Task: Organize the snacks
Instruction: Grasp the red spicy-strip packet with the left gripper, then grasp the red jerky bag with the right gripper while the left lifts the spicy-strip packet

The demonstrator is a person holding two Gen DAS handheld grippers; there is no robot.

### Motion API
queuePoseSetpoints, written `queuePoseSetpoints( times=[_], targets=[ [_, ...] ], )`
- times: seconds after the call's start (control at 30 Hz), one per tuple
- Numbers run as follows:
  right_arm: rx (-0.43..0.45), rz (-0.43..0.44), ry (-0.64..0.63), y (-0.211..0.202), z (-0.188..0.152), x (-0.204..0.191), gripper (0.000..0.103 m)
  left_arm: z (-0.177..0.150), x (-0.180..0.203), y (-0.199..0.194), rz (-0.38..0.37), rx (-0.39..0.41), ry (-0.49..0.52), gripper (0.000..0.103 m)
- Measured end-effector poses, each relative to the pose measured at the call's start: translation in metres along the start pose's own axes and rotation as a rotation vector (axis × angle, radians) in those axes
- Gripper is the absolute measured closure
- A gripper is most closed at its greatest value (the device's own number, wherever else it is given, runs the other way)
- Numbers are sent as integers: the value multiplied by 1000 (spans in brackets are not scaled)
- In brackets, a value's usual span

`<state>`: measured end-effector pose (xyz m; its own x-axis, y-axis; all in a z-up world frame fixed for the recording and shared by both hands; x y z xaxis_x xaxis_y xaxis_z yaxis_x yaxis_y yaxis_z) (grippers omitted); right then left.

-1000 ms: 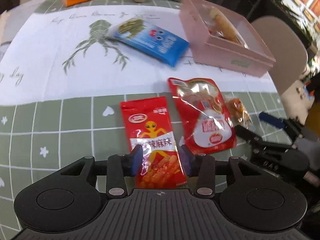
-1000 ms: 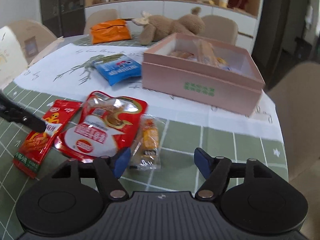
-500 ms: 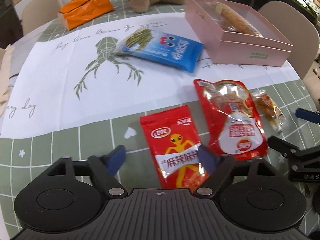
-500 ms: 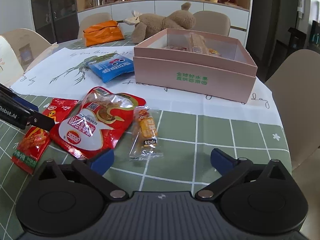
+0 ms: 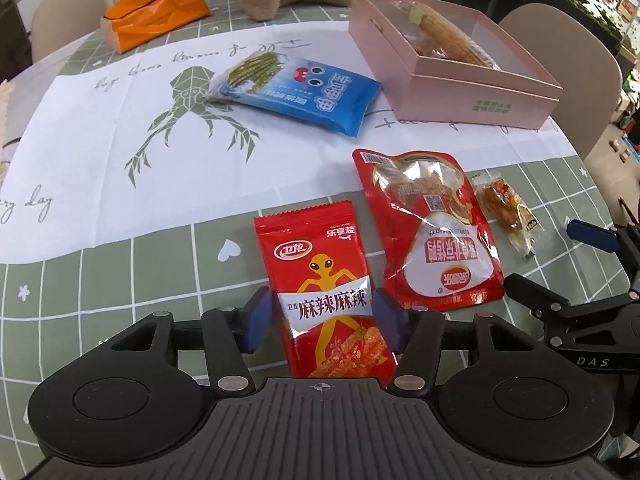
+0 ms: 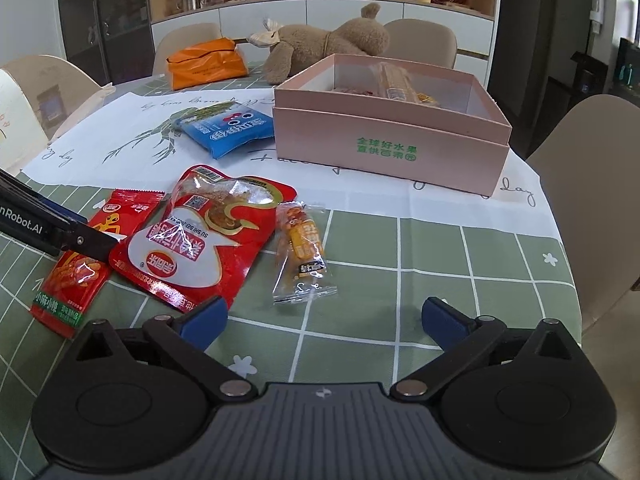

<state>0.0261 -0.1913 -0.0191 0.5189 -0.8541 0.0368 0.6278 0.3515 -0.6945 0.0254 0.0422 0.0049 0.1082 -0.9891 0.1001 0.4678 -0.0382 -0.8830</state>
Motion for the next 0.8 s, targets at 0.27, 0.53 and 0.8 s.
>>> queuePoseSetpoints(
  times=[0.27, 0.53, 0.8],
  targets=[
    [-2, 2, -6, -3, 2, 2, 14, -6, -4, -5, -30, 0, 0, 49],
    [89, 120, -8, -38, 34, -8, 16, -8, -48, -14, 29, 22, -153, 53],
    [-107, 199, 12, 19, 58, -49, 16, -19, -47, -20, 7, 18, -137, 52]
  ],
)
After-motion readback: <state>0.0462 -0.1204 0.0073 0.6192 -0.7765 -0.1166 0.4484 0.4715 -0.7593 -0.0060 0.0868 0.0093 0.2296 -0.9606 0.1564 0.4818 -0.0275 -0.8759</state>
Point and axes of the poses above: each gripper's, at about its wrist camera, not at the fingertips, and y roughly the way its jaws point, x to its right, z to its top, the point moved 3 cm from there along y, roughly the way its jaws point, and after that the axes turned 5 degrees about -y, right-handed, at the moved point
